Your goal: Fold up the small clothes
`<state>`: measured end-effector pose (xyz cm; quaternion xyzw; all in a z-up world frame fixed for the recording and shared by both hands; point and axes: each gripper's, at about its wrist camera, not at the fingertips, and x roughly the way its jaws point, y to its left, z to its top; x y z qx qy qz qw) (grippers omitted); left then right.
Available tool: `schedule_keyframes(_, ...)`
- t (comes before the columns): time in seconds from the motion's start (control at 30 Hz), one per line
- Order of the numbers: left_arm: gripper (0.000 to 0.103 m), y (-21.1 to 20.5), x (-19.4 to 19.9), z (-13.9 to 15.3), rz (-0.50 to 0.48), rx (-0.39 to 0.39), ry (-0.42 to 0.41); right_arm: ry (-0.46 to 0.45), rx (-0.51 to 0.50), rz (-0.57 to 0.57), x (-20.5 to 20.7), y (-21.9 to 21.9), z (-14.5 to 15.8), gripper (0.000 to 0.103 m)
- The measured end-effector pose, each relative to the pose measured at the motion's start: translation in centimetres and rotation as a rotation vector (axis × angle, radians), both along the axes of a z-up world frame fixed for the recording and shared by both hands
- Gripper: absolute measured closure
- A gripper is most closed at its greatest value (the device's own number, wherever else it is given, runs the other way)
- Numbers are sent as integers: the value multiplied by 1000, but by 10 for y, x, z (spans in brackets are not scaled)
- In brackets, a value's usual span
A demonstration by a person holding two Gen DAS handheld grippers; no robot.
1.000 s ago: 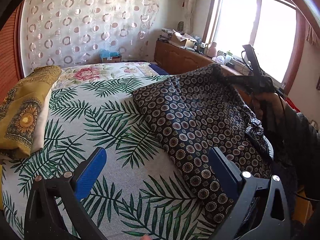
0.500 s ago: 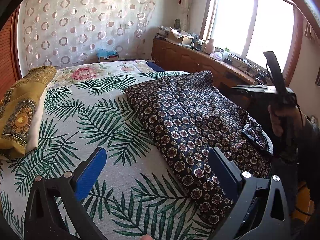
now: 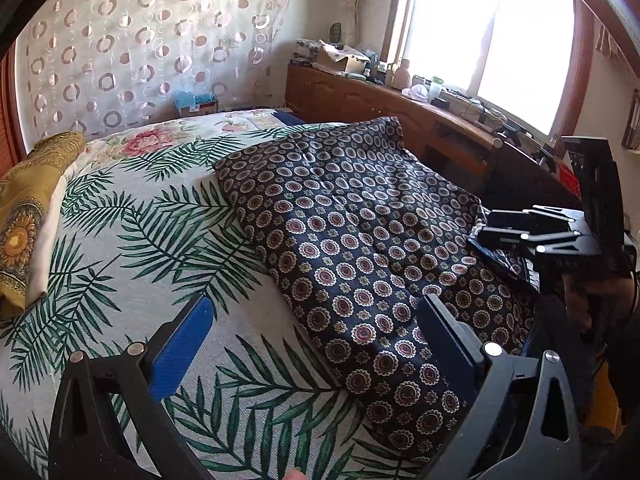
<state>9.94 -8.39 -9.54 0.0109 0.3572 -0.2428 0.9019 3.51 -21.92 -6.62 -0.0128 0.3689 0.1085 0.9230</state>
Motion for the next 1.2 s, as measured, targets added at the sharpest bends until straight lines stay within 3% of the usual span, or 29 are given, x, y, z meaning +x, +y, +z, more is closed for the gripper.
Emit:
schedule_keyframes(0.2, 1, -2, -1, -2, -8, 2, 6, 45, -58, 7, -4, 3, -12, 44)
schedule_keyframes(0.33, 1, -3, -2, -4, -12, 1, 13, 52, -47, 7, -10, -9, -14, 98)
schedule_keyframes(0.43, 1, -5, -3, -6, -13, 1, 19, 21, -8, -14, -26, -24, -4, 99)
schedule_keyframes(0.6, 1, -9, -3, -6, -20, 4, 21, -18, 19, -96, -50, -55, 11, 99)
schedule_keyframes(0.83, 1, -15, -4, -10, -34, 18, 29, -23, -31, -190, -70, -79, 14, 99)
schedule_keyframes(0.9, 1, -14, -3, -12, -33, 22, 31, -27, -65, -215, -74, -74, 15, 92)
schedule_keyframes(0.97, 1, -14, -2, -13, -28, 28, 34, -28, -73, -224, -71, -70, 15, 65)
schedule_keyframes(1.0, 1, -14, -2, -15, -26, 31, 39, -26, -63, -222, -71, -71, 15, 61)
schedule_keyframes(1.1, 1, -15, 0, -18, -21, 41, 51, -5, -11, -204, -62, -69, 10, 57)
schedule_keyframes(1.2, 1, -15, 0, -20, -19, 48, 56, 6, -24, -207, -58, -71, 8, 55)
